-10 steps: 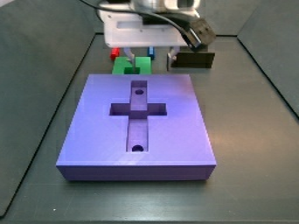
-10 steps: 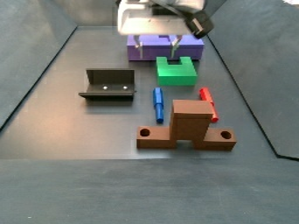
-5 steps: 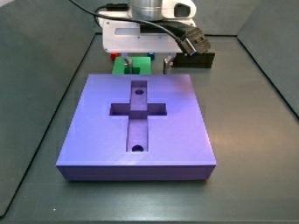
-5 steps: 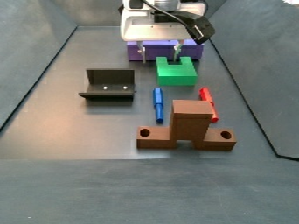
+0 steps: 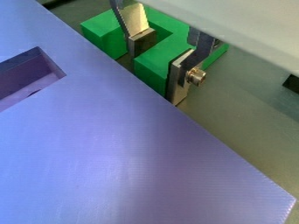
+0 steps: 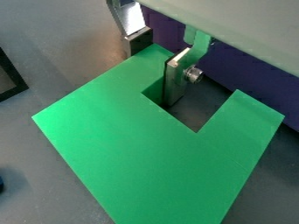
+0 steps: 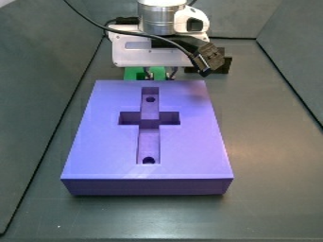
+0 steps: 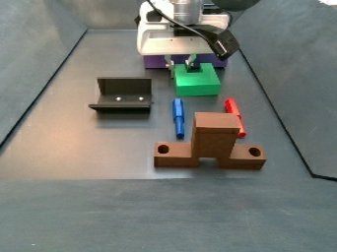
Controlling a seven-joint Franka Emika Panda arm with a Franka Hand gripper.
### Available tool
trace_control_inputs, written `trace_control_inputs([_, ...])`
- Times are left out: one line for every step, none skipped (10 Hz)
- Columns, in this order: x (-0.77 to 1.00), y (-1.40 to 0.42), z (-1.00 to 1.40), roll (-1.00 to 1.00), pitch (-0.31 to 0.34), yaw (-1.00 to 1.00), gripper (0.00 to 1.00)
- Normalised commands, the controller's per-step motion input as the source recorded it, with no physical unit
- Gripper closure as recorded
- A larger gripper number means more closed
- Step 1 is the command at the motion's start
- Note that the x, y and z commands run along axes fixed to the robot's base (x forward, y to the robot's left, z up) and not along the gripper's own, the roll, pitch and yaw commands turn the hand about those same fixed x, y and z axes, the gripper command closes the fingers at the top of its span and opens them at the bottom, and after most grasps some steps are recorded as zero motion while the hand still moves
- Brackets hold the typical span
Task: Pick up the green object. Move up. Place the green object on the fixture. Regrasp the green object. Move to above the board. Insert the green object.
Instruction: Pick up the green object.
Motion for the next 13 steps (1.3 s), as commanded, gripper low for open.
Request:
trace_control_inputs([0.0, 0.0, 0.0, 0.0, 0.0, 0.0, 1.0])
trace_control_inputs([0.0, 0.0, 0.0, 0.0, 0.0, 0.0, 1.0])
trace_control_inputs([0.0, 0.0, 0.0, 0.0, 0.0, 0.0, 1.0])
trace_control_inputs([0.0, 0.0, 0.0, 0.0, 0.0, 0.0, 1.0])
trace_control_inputs([0.0, 0.0, 0.0, 0.0, 0.0, 0.0, 1.0])
trace_control_inputs([0.0, 0.0, 0.0, 0.0, 0.0, 0.0, 1.0])
trace_control_inputs([0.0, 0.0, 0.0, 0.0, 0.0, 0.0, 1.0])
trace_control_inputs([0.0, 0.0, 0.0, 0.0, 0.0, 0.0, 1.0])
trace_control_inputs([0.0, 0.0, 0.0, 0.0, 0.0, 0.0, 1.0])
trace_control_inputs([0.0, 0.0, 0.0, 0.0, 0.0, 0.0, 1.0])
trace_control_inputs([0.0, 0.0, 0.0, 0.0, 0.0, 0.0, 1.0])
trace_control_inputs([0.0, 0.0, 0.0, 0.0, 0.0, 0.0, 1.0])
trace_control_inputs([0.0, 0.0, 0.0, 0.0, 0.0, 0.0, 1.0])
